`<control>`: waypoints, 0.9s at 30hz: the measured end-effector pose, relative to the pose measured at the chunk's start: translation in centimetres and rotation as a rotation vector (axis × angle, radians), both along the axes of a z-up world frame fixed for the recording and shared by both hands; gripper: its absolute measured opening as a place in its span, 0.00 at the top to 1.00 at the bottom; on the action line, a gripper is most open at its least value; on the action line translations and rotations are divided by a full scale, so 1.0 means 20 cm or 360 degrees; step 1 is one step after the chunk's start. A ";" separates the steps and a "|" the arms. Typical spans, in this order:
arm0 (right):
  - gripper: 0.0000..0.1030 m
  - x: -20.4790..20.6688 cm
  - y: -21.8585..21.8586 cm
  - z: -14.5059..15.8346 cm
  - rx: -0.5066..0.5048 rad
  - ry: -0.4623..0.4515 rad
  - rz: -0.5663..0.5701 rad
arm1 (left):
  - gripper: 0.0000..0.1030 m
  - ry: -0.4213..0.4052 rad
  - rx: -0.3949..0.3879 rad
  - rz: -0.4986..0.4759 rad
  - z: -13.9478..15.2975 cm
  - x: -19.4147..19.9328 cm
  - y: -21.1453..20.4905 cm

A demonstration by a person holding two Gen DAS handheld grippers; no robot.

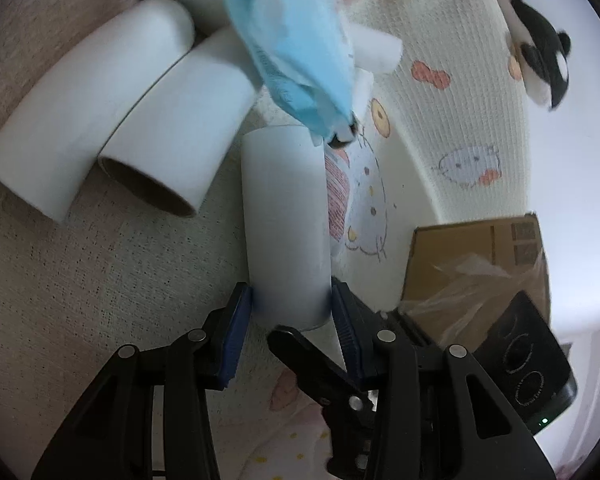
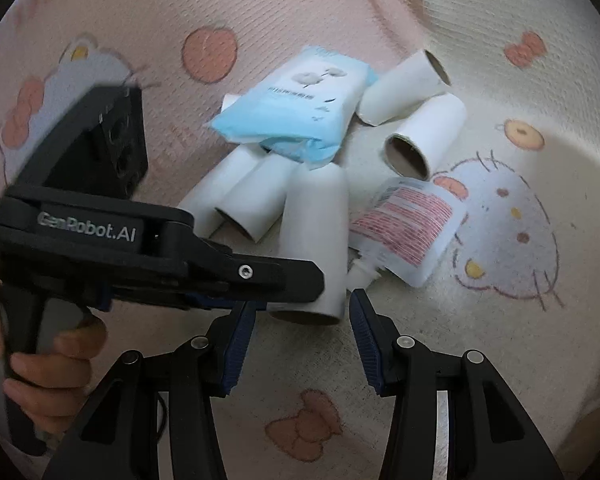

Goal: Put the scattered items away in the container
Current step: 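Grasp a white tube with the left gripper while the right gripper closes on it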

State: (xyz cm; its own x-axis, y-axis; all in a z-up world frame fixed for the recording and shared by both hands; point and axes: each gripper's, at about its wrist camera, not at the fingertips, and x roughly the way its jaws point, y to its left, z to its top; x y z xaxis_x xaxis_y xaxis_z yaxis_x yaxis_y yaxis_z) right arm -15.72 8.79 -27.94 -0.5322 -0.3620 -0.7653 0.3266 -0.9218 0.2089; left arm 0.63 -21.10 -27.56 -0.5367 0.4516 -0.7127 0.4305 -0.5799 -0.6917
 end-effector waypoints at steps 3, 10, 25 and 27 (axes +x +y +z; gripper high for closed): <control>0.56 0.00 -0.06 -0.02 0.0105 0.0019 0.0017 | 0.56 0.0002 -0.0050 -0.0087 0.01 -0.01 0.04; 0.61 -0.01 -0.05 -0.05 0.0044 -0.0051 -0.0015 | 0.56 0.0012 -0.0062 -0.0085 0.03 0.04 0.05; 0.61 -0.01 -0.08 -0.08 -0.0082 -0.0238 -0.0035 | 0.37 0.0232 -0.0058 0.0339 -0.05 0.22 -0.04; 0.61 -0.01 -0.07 -0.11 -0.0128 -0.0300 -0.0056 | 0.37 0.0271 0.0038 0.0383 -0.08 0.24 -0.07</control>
